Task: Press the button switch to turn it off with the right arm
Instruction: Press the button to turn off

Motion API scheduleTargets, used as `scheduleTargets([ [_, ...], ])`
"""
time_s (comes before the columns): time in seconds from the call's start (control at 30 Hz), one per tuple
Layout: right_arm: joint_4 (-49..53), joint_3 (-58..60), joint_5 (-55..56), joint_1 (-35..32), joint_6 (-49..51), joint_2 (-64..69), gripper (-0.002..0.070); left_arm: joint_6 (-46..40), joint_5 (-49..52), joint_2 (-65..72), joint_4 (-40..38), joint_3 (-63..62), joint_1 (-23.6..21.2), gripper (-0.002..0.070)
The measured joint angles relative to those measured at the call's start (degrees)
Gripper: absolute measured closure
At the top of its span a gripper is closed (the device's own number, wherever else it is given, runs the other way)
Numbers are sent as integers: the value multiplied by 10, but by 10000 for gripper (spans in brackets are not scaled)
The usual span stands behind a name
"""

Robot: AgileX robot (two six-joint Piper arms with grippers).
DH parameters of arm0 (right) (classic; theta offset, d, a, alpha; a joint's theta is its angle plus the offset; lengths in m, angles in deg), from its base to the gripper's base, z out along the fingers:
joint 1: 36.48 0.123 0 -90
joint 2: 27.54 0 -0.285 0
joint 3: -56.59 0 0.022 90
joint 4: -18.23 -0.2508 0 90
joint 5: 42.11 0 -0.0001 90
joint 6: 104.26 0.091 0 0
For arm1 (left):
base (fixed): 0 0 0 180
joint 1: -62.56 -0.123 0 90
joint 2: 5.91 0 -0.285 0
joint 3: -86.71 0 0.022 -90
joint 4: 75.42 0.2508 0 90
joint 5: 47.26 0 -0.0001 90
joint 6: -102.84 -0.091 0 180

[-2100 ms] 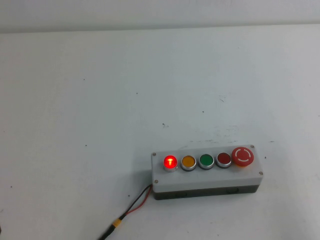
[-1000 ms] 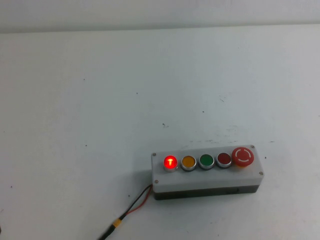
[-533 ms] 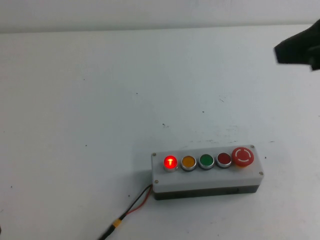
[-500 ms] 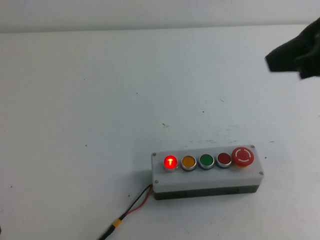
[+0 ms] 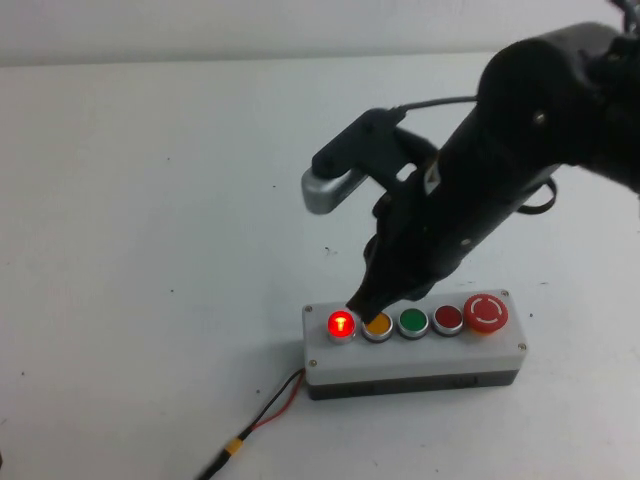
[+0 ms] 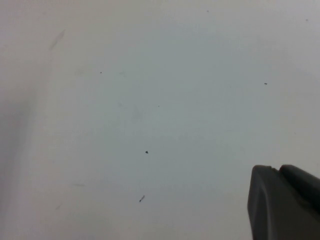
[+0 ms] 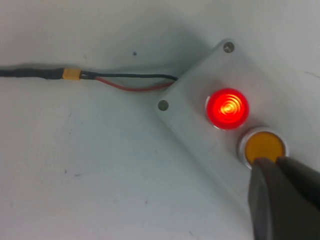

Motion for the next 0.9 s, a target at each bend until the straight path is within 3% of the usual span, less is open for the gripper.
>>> scheduleTargets([
  [0.57,-36,-1,92,6,2,83,691,0,0,0,0,0,0,677],
  [0.9,-37,-4,90,6,3,106,691,0,0,0,0,0,0,677],
])
